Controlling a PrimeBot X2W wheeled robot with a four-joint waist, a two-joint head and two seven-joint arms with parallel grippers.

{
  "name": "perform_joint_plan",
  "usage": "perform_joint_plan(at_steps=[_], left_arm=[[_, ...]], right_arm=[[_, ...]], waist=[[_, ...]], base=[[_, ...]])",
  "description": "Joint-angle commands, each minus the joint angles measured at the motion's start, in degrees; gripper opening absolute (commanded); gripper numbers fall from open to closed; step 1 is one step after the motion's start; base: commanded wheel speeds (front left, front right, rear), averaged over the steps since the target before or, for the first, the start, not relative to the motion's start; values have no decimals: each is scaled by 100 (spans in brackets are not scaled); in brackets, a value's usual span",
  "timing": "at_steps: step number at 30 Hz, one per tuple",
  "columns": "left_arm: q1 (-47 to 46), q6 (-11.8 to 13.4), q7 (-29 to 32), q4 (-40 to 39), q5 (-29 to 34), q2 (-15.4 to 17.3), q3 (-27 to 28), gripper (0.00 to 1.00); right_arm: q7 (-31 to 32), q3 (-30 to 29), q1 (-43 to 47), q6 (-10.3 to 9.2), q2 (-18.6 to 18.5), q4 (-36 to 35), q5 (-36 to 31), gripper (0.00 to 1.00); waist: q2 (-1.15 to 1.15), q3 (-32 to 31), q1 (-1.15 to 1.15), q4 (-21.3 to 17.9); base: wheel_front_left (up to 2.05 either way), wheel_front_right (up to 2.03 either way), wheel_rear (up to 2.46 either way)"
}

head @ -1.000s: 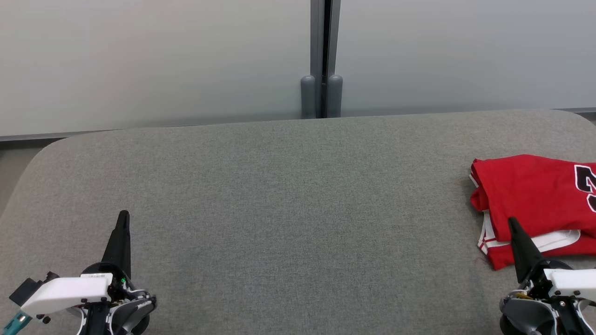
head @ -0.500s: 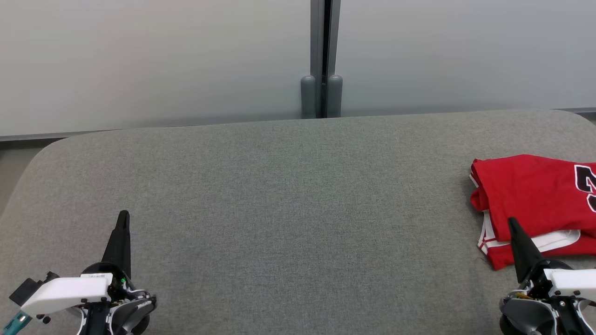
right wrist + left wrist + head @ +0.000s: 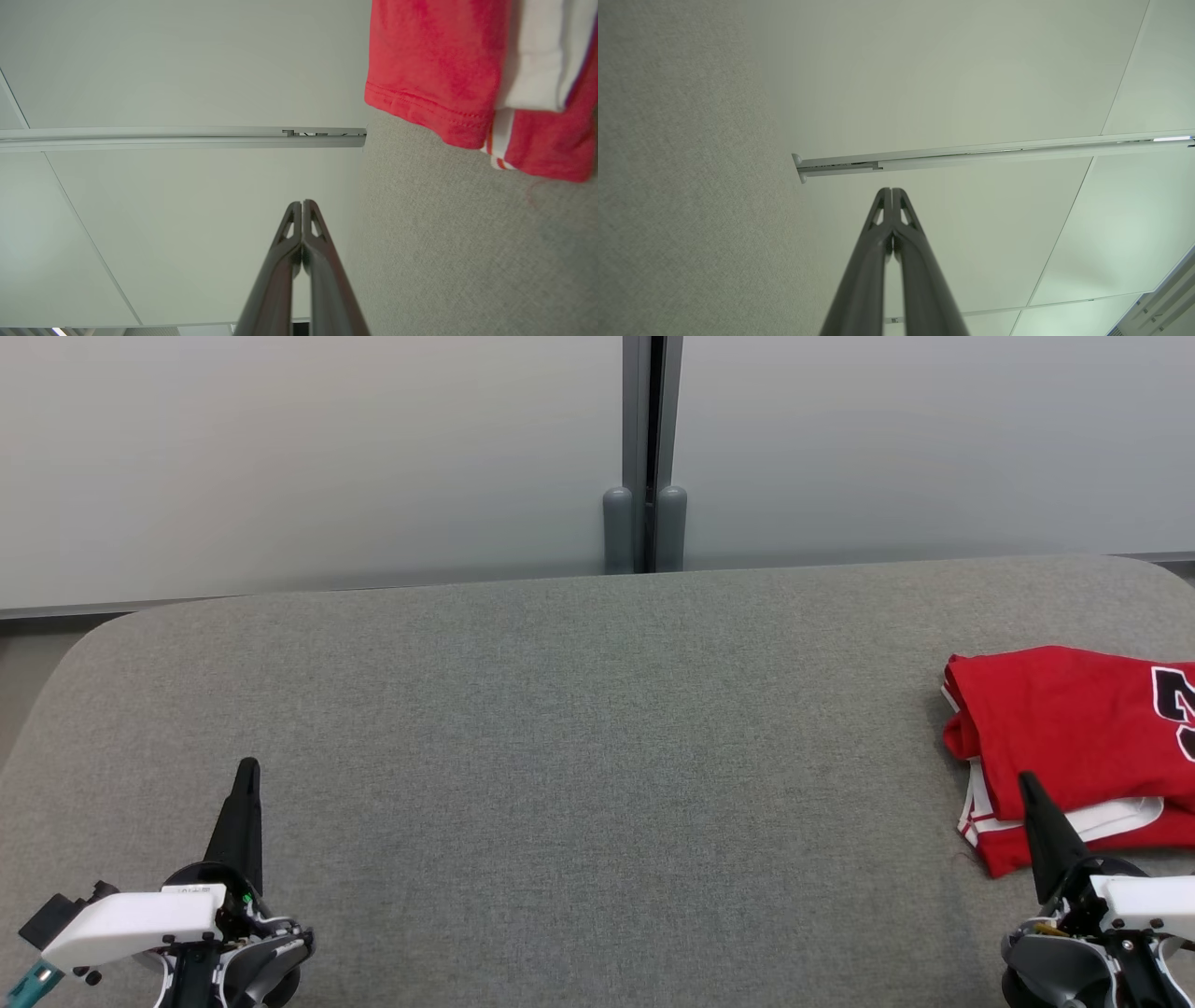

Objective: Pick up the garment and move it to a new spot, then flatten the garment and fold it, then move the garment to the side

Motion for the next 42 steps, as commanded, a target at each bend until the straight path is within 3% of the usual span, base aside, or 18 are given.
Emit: perform_joint_plan(at_steps=[1,42], left_arm=[[-58,-23,16,-6,-8,16,20,0],[-58,-23,16,-6,-8,17,20,0]], right_arm=[[18,-6,-51,2,-23,-12,3,0],[18,-5,-51,2,-23,-12,4,0]], waist=[[0,0,0,0],[0,0,0,0]], base=[[0,0,0],[0,0,0]])
